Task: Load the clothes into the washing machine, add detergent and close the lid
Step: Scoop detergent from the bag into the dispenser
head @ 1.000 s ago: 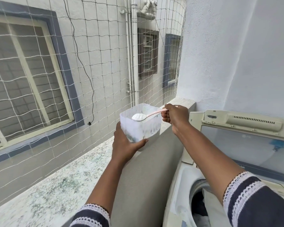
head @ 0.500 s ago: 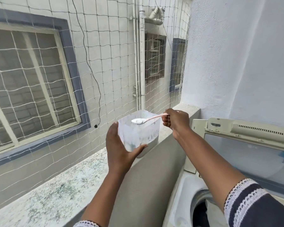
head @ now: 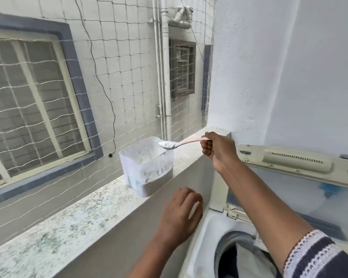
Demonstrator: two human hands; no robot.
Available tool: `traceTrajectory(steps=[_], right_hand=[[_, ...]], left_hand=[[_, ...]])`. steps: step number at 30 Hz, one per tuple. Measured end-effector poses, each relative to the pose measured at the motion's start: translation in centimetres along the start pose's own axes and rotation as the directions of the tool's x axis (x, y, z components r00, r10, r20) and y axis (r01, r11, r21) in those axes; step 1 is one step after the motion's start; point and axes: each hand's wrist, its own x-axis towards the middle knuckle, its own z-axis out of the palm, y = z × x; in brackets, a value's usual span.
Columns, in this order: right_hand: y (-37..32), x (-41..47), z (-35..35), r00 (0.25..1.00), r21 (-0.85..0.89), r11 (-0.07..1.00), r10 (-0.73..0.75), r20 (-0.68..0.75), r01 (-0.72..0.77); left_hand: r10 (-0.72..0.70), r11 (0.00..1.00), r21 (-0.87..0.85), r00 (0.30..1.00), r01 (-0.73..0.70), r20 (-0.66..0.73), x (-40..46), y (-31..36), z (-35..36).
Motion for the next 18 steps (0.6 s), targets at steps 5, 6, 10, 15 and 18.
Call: traceTrajectory(steps=[5,6,10,15,18], right_hand=[[-1.7,0.2,-5.1,0.998,-0.010,1.000,0.004,-0.059,-0.004],[-1.9,0.3,-6.3,0.997,-0.013,1.000,0.004,-0.078,-0.005],[-2.5,0.5,-11.5,0.990,-0.024,1.000,0.006,-0.137,-0.009],[-2.3,0.8,-19.3,0.971,-0.059,0.997,0.028,-0.239,-0.043],[-1.6,0.9,-23.9,0.947,-0.072,0.995,0.042,-0.320,-0.069]], left_hand=[[-0.306,0.885,-0.311,0.936,0.348,0.176,0.1,1.1,3.6],[-0.363,0.839,-0.358,0.911,0.410,0.194,0.3,1.4,4.6],[-0.564,0.585,-0.469,0.747,0.662,0.351,1.0,2.9,8.3],[-0.590,0.418,-0.424,0.595,0.803,0.545,0.5,4.8,13.6],[-0.571,0.340,-0.352,0.489,0.872,0.659,-0.5,5.7,16.9]])
